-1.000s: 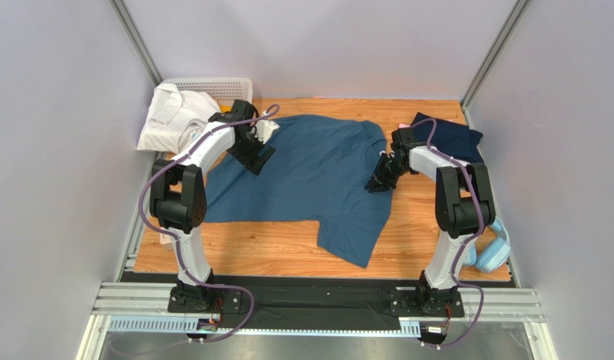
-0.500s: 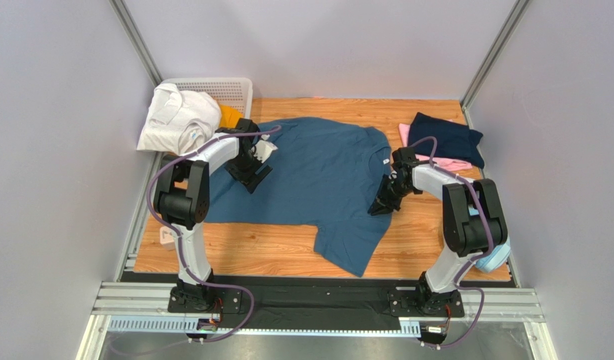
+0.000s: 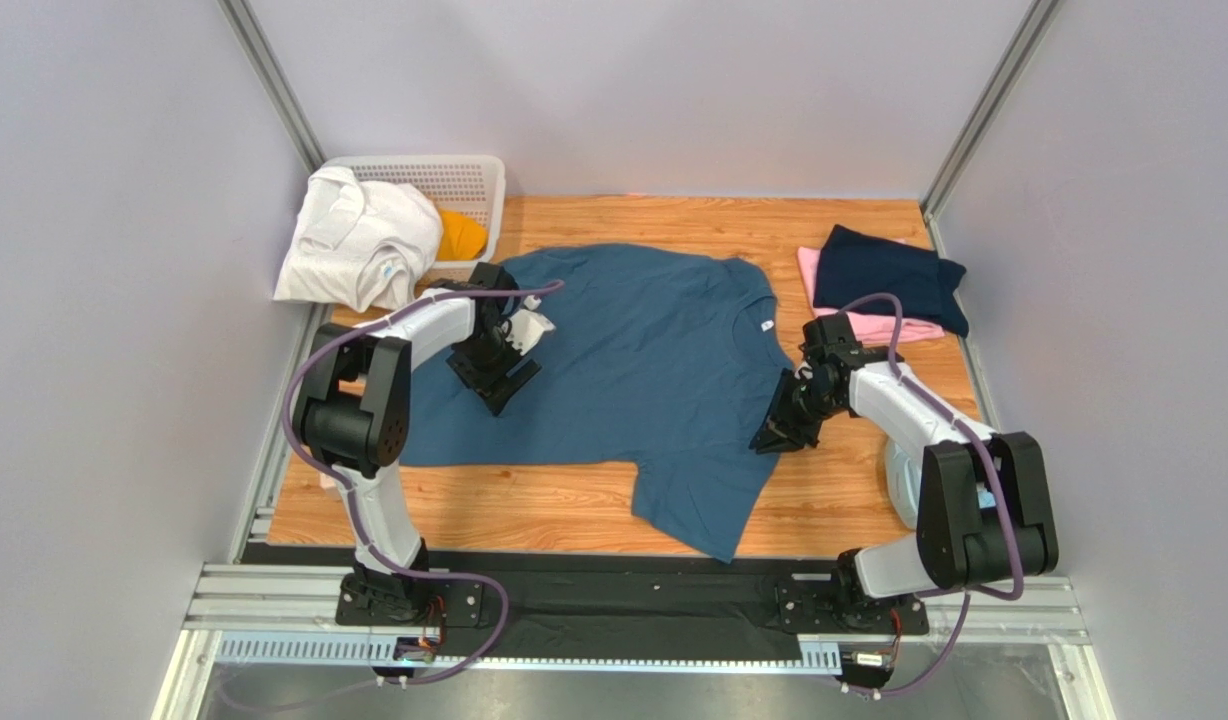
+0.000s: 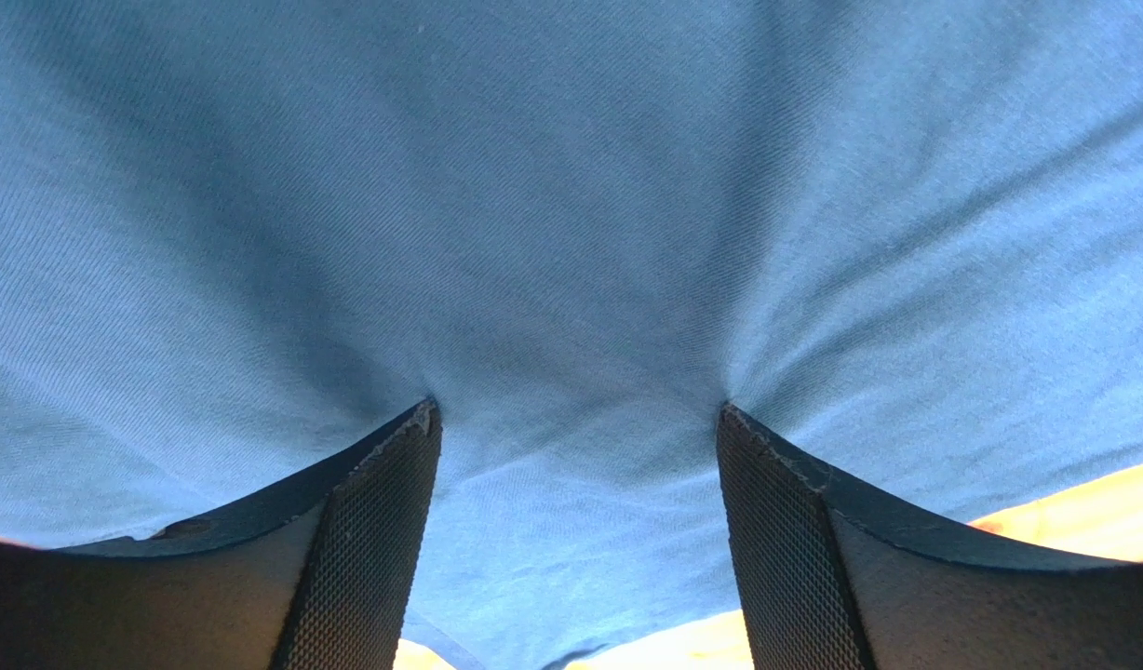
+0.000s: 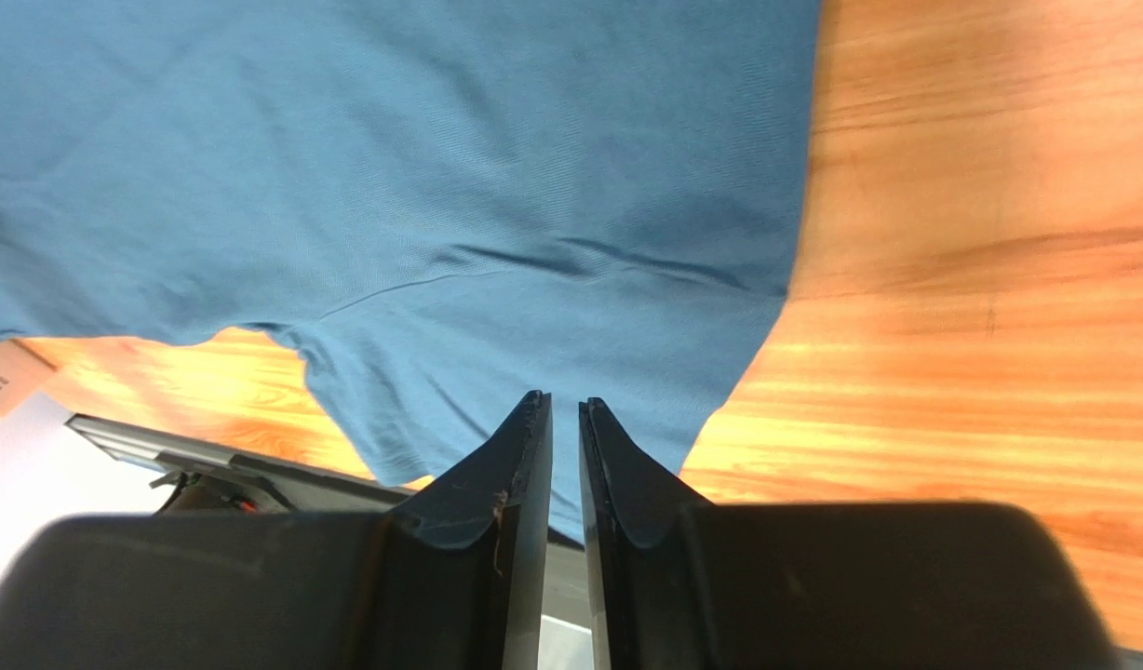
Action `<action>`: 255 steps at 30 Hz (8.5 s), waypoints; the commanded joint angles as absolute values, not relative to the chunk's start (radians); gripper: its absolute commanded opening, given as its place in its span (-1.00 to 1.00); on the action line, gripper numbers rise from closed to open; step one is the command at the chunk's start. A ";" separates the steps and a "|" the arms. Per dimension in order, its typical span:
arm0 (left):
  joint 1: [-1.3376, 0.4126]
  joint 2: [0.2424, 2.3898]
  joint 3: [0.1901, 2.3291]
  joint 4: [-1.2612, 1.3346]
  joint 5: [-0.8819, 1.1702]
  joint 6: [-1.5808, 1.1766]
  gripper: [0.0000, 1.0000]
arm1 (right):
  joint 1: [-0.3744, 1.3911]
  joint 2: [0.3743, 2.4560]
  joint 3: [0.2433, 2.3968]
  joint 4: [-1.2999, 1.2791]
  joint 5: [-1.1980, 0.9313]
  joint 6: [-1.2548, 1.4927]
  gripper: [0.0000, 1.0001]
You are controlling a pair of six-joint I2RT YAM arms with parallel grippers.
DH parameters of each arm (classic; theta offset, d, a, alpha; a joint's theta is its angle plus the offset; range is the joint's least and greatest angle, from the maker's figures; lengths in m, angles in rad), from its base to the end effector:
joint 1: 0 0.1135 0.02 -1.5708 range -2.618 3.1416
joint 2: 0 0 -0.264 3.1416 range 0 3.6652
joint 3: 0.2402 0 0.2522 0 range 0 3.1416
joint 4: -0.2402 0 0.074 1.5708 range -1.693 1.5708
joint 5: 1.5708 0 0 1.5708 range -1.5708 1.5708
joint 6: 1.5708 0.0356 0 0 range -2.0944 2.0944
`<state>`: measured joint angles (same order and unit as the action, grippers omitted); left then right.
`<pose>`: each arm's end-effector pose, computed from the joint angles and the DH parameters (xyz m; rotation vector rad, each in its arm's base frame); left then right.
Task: Fold and stack the t-shirts
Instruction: Flatten out the tshirt, then grap the side of the flattened tshirt closest away from the robot with both arms
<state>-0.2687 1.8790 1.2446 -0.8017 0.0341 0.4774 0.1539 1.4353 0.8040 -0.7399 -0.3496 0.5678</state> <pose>0.3349 -0.0935 0.1596 1.0980 2.7961 -0.0299 0.2341 0.0487 0.1736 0.5682 2.9661 0.6057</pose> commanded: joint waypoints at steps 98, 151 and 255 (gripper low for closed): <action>-0.049 1.398 1.247 -1.038 0.282 0.442 0.49 | 0.215 1.358 1.091 -0.910 -0.166 0.500 0.11; -0.097 1.580 0.792 -0.750 0.032 0.552 0.57 | 0.870 1.229 0.505 -0.824 -0.341 0.798 0.01; -0.021 1.401 0.756 -0.861 0.158 0.675 0.89 | 1.488 1.572 0.903 -0.916 -0.003 0.569 0.02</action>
